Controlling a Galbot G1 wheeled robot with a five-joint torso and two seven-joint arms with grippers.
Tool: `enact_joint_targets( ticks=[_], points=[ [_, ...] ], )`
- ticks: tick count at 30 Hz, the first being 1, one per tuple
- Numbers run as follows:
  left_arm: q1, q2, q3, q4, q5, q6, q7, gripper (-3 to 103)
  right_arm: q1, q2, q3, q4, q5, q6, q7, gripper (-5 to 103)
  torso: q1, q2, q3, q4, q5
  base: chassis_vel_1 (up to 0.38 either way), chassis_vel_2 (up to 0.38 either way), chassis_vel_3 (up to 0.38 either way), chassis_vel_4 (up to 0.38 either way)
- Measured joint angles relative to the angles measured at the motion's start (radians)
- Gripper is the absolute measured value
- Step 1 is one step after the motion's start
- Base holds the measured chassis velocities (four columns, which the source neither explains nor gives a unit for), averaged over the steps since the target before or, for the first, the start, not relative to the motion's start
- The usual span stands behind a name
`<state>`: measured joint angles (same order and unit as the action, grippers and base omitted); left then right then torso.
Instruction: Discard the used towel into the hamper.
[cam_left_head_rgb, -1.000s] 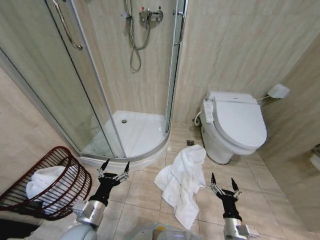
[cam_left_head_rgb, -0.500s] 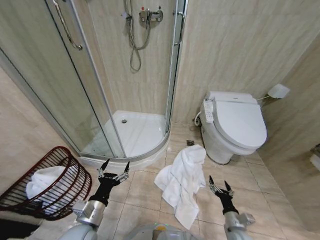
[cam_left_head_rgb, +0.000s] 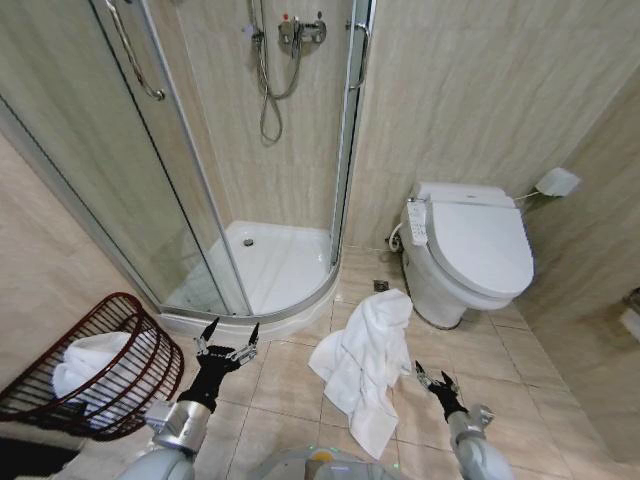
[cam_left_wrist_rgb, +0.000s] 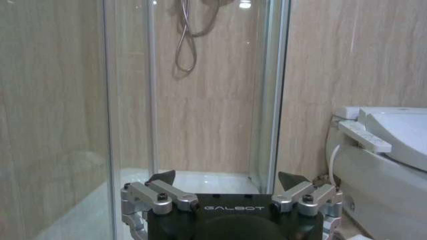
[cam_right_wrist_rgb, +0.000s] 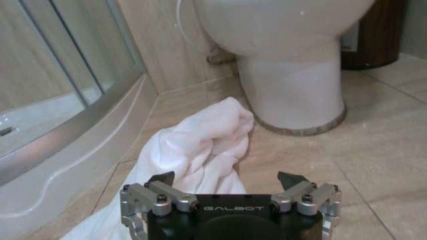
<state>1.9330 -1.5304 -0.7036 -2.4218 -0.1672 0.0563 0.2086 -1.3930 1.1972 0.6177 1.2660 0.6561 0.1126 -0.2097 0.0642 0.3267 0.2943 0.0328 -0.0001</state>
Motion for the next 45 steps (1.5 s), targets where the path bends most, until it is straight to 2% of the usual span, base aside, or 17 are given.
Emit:
enact_joint_targets(
  ticks=[2,3,12,19,23,26,28,31,32,34,35,39,45],
  points=[
    [0.000,0.000,0.000,0.000,0.000,0.000,0.000,100,0.023,-0.006,-0.013,-0.033,-0.008,0.015,-0.014,100,0.000,0.000,0.000,0.0000,0.0000,0.000,0.000,0.000,0.000],
    [0.000,0.000,0.000,0.000,0.000,0.000,0.000,100,0.051,-0.005,-0.021,-0.068,-0.023,0.046,-0.028,100,0.000,0.000,0.000,-0.0001,0.0002,0.000,0.000,0.000,0.000],
    [0.000,0.000,0.000,0.000,0.000,0.000,0.000,100,0.095,0.018,-0.043,-0.081,-0.059,0.071,-0.065,100,0.000,0.000,0.000,0.0001,0.0001,0.000,0.000,0.000,0.000],
    [0.000,0.000,0.000,0.000,0.000,0.000,0.000,100,0.098,0.008,-0.059,-0.102,-0.090,0.097,-0.098,100,0.000,0.000,0.000,-0.0002,0.0000,-0.040,0.026,0.026,-0.035],
    [0.000,0.000,0.000,0.000,0.000,0.000,0.000,100,0.123,0.004,-0.075,-0.129,-0.129,0.127,-0.112,100,0.000,0.000,0.000,-0.0002,0.0000,-0.135,0.120,0.086,-0.130],
    [0.000,0.000,0.000,0.000,0.000,0.000,0.000,100,0.157,0.011,-0.099,-0.158,-0.136,0.180,-0.132,100,0.000,0.000,0.000,0.0001,-0.0001,-0.154,0.162,0.145,-0.156],
    [0.000,0.000,0.000,0.000,0.000,0.000,0.000,100,0.158,0.013,-0.102,-0.154,-0.134,0.177,-0.142,100,0.000,0.000,0.000,0.0006,0.0002,-0.116,0.165,0.122,-0.066],
    [0.000,0.000,0.000,0.000,0.000,0.000,0.000,100,0.140,0.023,-0.138,-0.073,-0.093,0.069,-0.169,100,0.000,0.000,0.000,-0.0003,-0.0005,-0.095,0.088,0.043,-0.008],
    [0.000,0.000,0.000,0.000,0.000,0.000,0.000,100,0.140,0.023,-0.138,-0.073,-0.093,0.069,-0.169,100,0.000,0.000,0.000,-0.0003,-0.0005,-0.070,0.067,-0.036,-0.001],
    [0.000,0.000,0.000,0.000,0.000,0.000,0.000,100,0.136,0.036,-0.169,-0.031,-0.083,0.000,-0.146,100,0.000,0.000,0.000,-0.0002,0.0000,-0.007,-0.006,-0.032,-0.003],
    [0.000,0.000,0.000,0.000,0.000,0.000,0.000,100,0.136,0.036,-0.169,-0.031,-0.083,0.000,-0.146,100,0.000,0.000,0.000,-0.0002,0.0000,-0.014,-0.012,-0.065,-0.006],
    [0.000,0.000,0.000,0.000,0.000,0.000,0.000,100,0.196,0.081,-0.200,-0.073,-0.152,-0.081,-0.054,100,0.000,0.000,0.000,0.0002,0.0002,0.051,-0.014,-0.060,-0.004],
    [0.000,0.000,0.000,0.000,0.000,0.000,0.000,100,0.276,0.107,-0.201,-0.180,-0.155,-0.121,-0.016,100,0.000,0.000,0.000,0.0000,0.0001,0.005,-0.005,-0.010,0.004]
  ],
)
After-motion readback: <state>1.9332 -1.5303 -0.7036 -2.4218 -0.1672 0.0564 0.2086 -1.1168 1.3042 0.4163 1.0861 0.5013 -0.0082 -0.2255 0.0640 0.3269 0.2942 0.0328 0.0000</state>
